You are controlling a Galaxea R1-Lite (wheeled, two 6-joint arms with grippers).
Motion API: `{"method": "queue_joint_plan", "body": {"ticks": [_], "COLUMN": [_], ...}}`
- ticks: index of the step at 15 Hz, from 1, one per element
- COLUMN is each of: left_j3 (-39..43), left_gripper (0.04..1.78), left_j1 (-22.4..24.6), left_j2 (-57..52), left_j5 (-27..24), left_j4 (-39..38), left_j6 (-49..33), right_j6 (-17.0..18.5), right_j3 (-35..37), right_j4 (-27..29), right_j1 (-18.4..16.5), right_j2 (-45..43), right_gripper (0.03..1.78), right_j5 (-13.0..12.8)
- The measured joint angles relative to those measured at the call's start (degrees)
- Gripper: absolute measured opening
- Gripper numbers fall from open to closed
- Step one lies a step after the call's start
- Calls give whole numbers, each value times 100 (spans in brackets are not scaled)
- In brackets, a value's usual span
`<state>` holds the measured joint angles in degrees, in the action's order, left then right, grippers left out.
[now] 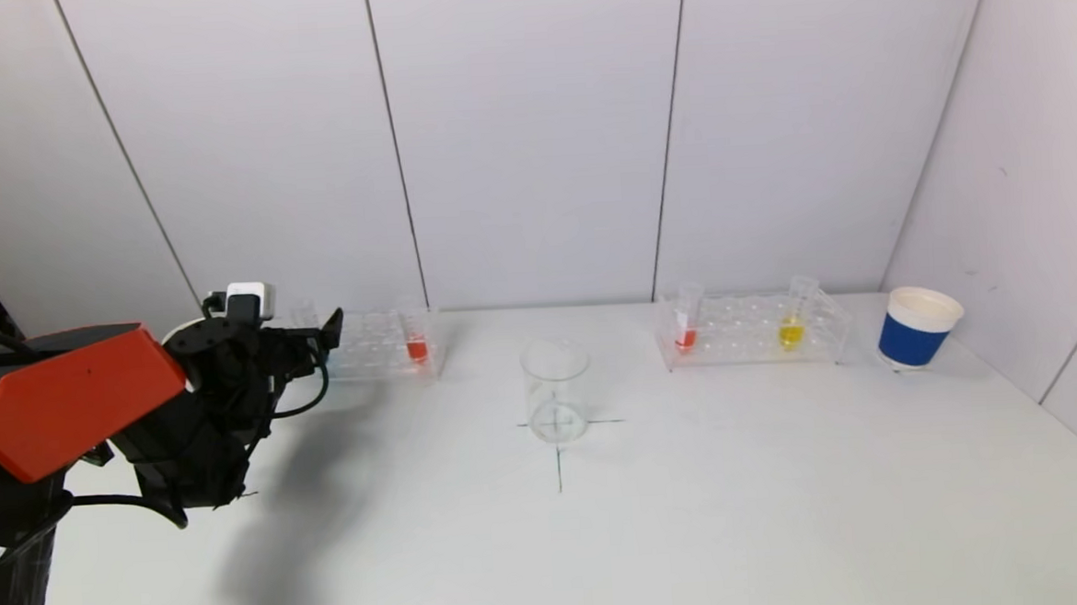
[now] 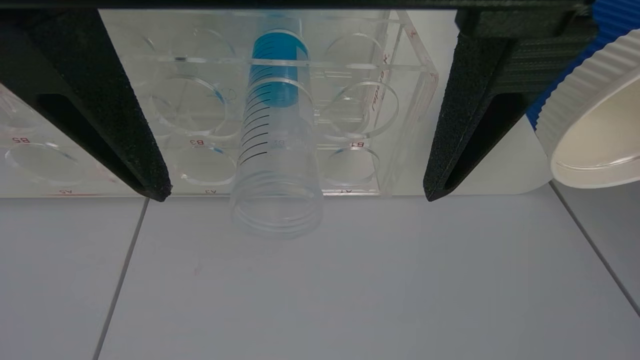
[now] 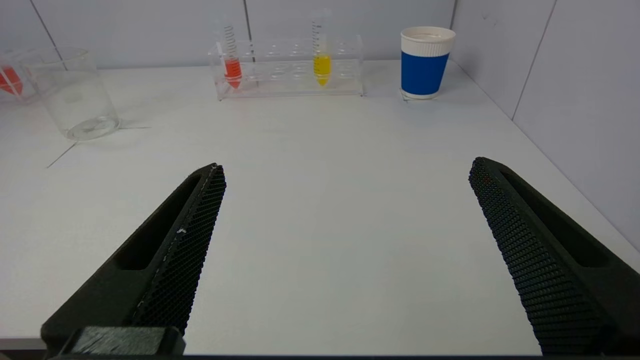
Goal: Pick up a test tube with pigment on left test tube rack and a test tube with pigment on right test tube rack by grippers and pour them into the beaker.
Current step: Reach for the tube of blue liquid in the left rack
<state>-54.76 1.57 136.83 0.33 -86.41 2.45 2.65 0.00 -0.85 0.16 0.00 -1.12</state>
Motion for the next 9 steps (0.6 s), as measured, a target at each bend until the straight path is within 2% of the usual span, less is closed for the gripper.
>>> {"method": "queue_joint_plan", "body": {"ticks": [9], "left_j3": [-6], "left_gripper": [176], "left_j1": [-130], "left_j2": [9], "left_j5": [278], "left_j4": [-4], "left_j6": [-2], "right_j6": [2], "right_j3": [0], "right_j4": [0], "right_j1": [0], "right_j2": [0], "right_gripper": [177], "right_j5": [0]}}
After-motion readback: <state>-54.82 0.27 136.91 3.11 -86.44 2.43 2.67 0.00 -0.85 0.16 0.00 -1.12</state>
